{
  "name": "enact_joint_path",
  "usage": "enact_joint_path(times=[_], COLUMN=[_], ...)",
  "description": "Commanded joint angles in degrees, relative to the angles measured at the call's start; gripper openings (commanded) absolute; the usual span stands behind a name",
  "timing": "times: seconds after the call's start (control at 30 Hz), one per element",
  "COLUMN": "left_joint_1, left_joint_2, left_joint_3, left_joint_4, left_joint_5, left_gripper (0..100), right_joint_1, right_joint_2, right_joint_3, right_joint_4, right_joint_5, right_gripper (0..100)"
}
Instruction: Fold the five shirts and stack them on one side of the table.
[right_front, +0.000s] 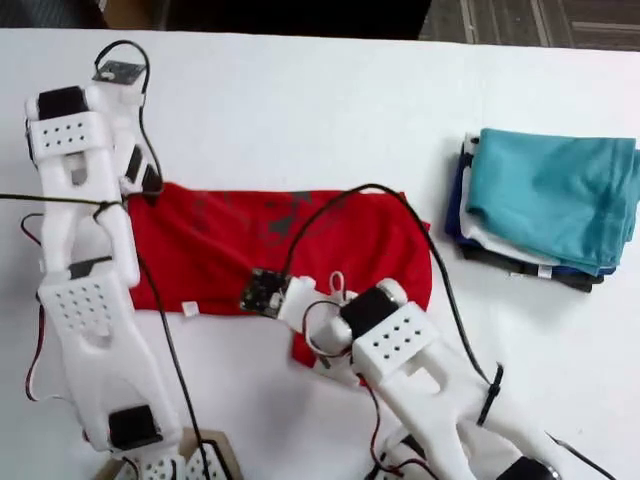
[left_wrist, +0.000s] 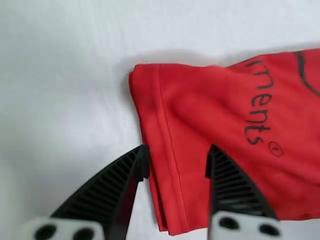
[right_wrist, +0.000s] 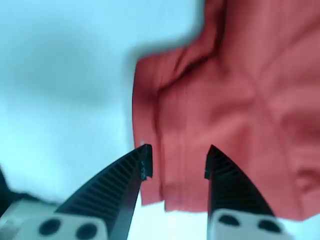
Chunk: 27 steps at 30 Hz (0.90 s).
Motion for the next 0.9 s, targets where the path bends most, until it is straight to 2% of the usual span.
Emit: enact_joint_path(times=[0.0,0.23,0.43,0.5,0.6,0.67,0.87], left_joint_1=[0.4,0.4,0.4,0.4,0.4,0.4,0.4], left_joint_2=[-4.7,-4.7,-4.6,-4.6,-4.6,-4.6,0.0], left_joint_3=[0.1,0.1,0.2,0.2,0.2,0.2,0.1], left_joint_4=[0.3,0.3,0.4,0.4,0.4,0.4,0.4], left_joint_5=[0.3,0.3,0.3,0.3,0.3,0.2,0.2], left_gripper=[21,21,21,21,21,21,21], right_joint_1=[-0.4,-0.7,-0.7,-0.4,-0.4,-0.4,-0.5], right_joint_2=[0.3,11.2,14.4,14.5,14.0,14.0,14.0], right_joint_3=[0.1,-0.3,-0.6,-1.2,-2.5,-3.5,-6.0], right_joint_4=[-1.9,-7.6,-9.1,-9.1,-9.1,-8.7,-8.5], right_joint_5=[-0.4,-0.4,-0.3,-0.3,-0.3,-0.3,-0.3], right_gripper=[18.4,18.4,18.2,14.0,0.9,3.4,1.9])
